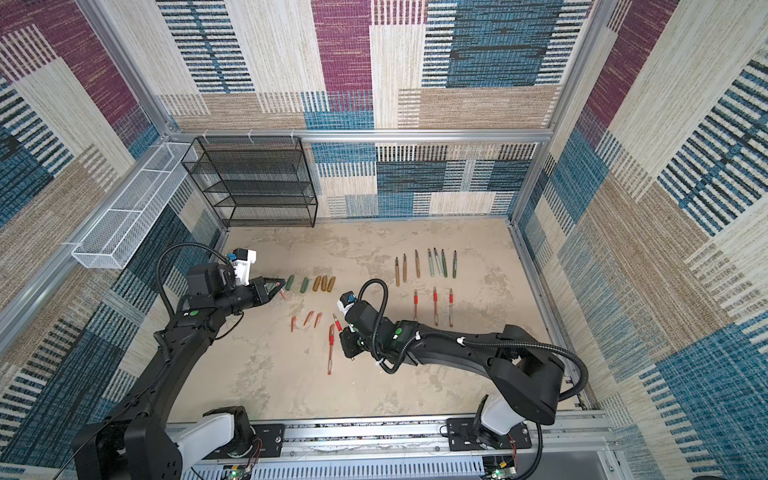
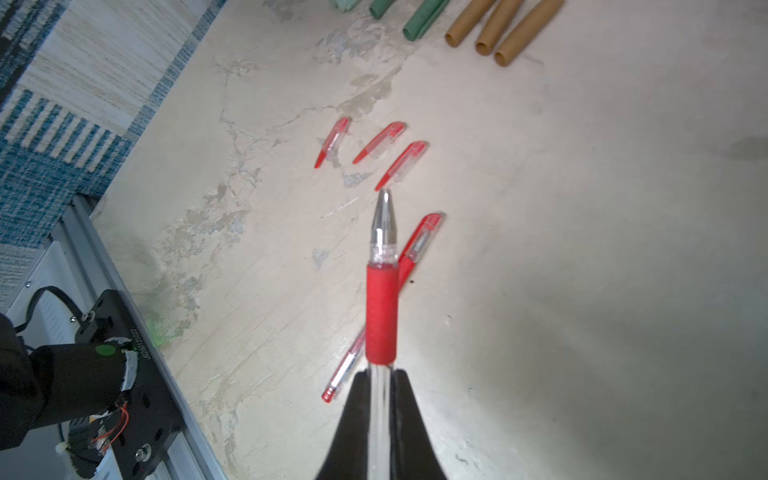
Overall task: Open the pen caps
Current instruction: 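Lower the red cap beside the other caps with left while right carries pen away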
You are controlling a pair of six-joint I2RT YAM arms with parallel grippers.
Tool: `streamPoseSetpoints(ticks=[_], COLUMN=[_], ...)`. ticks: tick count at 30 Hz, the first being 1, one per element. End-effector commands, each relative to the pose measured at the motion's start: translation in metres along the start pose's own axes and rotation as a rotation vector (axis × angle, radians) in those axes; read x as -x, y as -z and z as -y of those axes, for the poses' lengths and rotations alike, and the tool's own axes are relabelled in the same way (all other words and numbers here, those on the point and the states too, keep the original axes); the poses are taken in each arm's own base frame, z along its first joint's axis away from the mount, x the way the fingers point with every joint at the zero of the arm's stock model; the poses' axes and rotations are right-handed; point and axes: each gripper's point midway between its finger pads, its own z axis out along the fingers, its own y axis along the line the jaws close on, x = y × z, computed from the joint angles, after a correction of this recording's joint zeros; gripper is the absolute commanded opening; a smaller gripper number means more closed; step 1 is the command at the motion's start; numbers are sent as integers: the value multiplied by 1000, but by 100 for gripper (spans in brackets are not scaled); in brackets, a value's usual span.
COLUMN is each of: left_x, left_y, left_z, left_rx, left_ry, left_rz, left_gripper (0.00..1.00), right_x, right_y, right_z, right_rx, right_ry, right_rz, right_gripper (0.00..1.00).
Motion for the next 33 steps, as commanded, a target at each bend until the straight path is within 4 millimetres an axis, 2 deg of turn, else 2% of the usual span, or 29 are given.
streamPoseSetpoints(ticks=[1,6,10,14,17,23,30,33], left_x=[-20,-43,-63,-78,-87,-99,-104,-107], left_y=[1,-7,-18,-27,-33,-40,-47,-50], left_z=[-44,-72,-89,-97,-105,-114,-124,-126], left_rx=[219,299,323,323,341,357,387,395], left_ry=[-132,-170,-107,-66,-45,-55,-47,-36], left_rz=[-74,-150,-239,-304,-353,-403,-431,-458], left_gripper=[0,0,0,0,0,0,0,4], right_x=[4,9,7,4,0,3,12,13], right_y=[7,15,20,25,26,30,20,14], right_z=[22,46,74,90,110,131,151,160], right_rx=[-61,-114,-179,-199,-242,-273,-302,-304], right_ry=[-88,-153,-237,-263,-304,-340,-369,-386], right_rz=[24,44,39,51,30,44,23,-3], right_gripper=[0,0,0,1,1,2,2,2])
